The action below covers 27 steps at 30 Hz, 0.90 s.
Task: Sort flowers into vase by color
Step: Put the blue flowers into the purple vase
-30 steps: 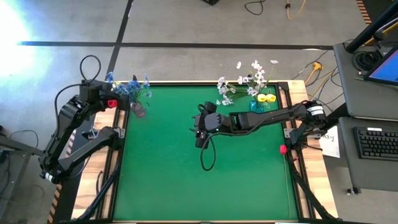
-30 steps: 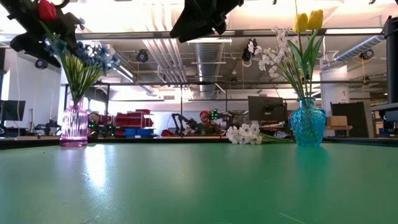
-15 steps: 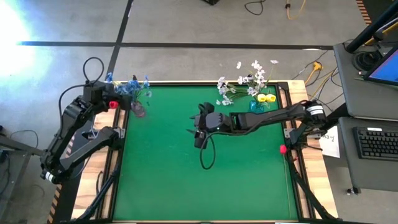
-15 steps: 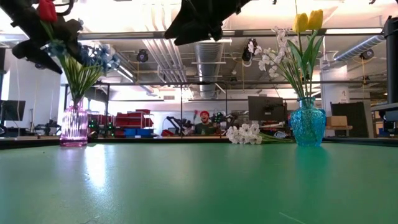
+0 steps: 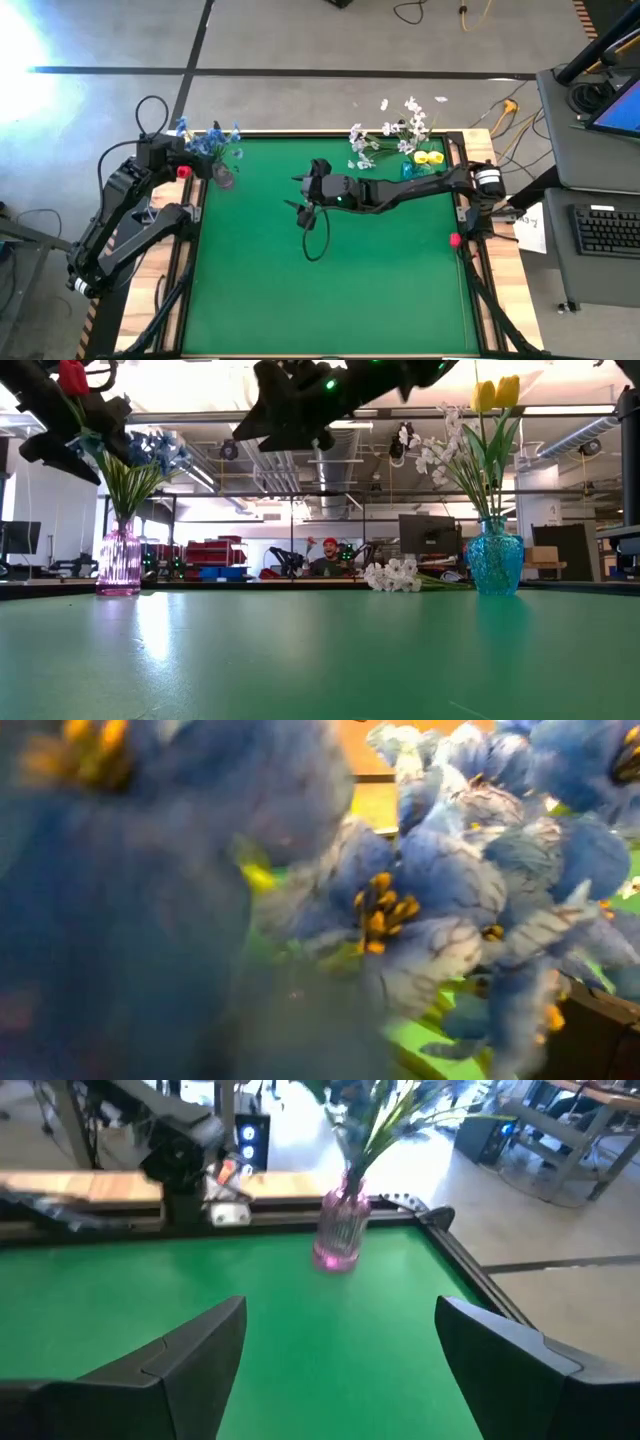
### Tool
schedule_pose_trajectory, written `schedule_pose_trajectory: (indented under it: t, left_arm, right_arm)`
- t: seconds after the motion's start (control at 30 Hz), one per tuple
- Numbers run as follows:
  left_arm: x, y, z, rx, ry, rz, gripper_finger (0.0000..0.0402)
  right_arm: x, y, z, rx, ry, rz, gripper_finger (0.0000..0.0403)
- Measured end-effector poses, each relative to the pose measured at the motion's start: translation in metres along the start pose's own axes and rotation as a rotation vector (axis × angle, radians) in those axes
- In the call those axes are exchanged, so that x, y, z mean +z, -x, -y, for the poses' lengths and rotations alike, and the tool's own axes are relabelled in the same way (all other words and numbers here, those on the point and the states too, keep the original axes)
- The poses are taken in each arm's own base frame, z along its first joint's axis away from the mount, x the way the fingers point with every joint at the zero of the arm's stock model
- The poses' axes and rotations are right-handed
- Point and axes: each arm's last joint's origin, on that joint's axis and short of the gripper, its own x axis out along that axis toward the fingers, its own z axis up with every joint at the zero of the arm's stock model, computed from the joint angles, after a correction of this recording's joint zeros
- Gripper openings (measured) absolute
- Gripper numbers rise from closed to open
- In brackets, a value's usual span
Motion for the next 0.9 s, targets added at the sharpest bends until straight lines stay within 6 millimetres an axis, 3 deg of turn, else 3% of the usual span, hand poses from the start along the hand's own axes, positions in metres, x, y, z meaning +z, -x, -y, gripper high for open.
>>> schedule_pose_trajectory:
  t: [0.17,0.43,0.6,0.9]
  left_arm:
    - [-0.004,-0.009,-0.001,0.000,0.026,0.001,0.0390]
    - [-0.003,-0.017,0.000,-0.013,0.038,0.044,0.0390]
    - [-0.011,-0.025,-0.001,-0.033,0.038,0.004,0.0390]
    - [-0.011,-0.029,-0.001,-0.034,0.073,-0.003,0.0390]
  right_arm:
    - [-0.004,-0.015,0.010,0.022,-0.023,0.002,0.0328]
    - [0.034,-0.019,0.045,-0.145,0.011,0.111,0.0327]
    - [0.025,-0.024,0.043,-0.053,0.013,0.073,0.0327]
    - [0.012,-0.026,0.043,-0.052,0.013,0.033,0.0327]
